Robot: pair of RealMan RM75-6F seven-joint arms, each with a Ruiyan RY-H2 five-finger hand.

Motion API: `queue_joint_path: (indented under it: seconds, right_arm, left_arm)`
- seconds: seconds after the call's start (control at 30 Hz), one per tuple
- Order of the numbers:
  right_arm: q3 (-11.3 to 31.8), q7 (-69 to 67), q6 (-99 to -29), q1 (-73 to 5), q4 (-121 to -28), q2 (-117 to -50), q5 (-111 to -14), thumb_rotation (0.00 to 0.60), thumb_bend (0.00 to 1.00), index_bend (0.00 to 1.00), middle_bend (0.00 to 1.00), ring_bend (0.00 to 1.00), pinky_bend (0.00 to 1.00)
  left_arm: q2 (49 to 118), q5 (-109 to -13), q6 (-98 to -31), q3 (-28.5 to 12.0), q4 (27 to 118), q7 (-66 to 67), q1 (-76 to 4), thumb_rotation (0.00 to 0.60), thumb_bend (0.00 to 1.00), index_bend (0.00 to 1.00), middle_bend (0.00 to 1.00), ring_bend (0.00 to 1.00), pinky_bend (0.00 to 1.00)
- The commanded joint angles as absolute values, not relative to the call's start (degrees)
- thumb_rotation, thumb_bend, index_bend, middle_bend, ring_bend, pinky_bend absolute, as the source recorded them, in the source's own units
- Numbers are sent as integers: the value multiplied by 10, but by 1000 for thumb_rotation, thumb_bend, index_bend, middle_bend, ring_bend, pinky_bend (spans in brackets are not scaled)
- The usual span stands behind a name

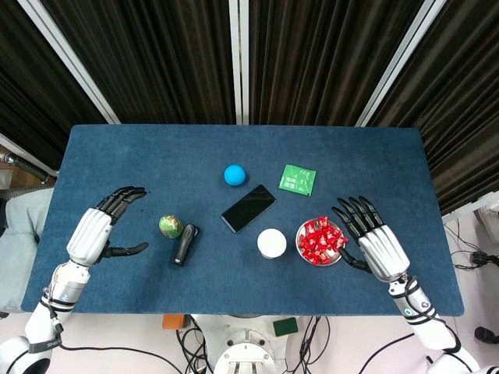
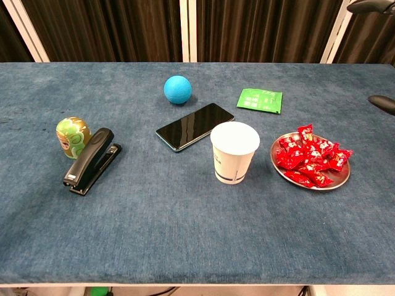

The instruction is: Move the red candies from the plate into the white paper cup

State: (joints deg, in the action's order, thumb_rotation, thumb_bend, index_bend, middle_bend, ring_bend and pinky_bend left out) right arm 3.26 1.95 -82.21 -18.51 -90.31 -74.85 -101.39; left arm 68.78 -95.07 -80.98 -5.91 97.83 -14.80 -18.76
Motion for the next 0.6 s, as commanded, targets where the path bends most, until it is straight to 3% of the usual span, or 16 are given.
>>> queue_joint_path:
  seconds: [0.03, 0.2, 0.37, 0.6]
  right_arm:
    - [30, 19, -823, -183, -902, -745, -1011, 600, 309, 0, 0, 0, 0]
    - [22, 47, -795, -179, -910, -721, -982, 600, 282, 0, 1, 0, 0]
    - [18, 140, -717, -188, -945, -676, -923, 600, 240, 0, 1, 0, 0]
    - [21, 231, -628, -217, -970, -659, -849, 600, 227, 0, 85, 0, 0]
  left_arm:
    - [685, -949, -813, -55, 980, -136, -185, 600, 59, 170, 159, 126, 249]
    - [679, -938, -810, -47, 977, -126, -179, 600, 60, 170, 159, 126, 249]
    - [675, -917, -805, -39, 961, -119, -170, 600, 60, 170, 159, 126, 248]
    - [677, -900, -816, -32, 943, -108, -152, 600, 60, 170, 159, 125, 247]
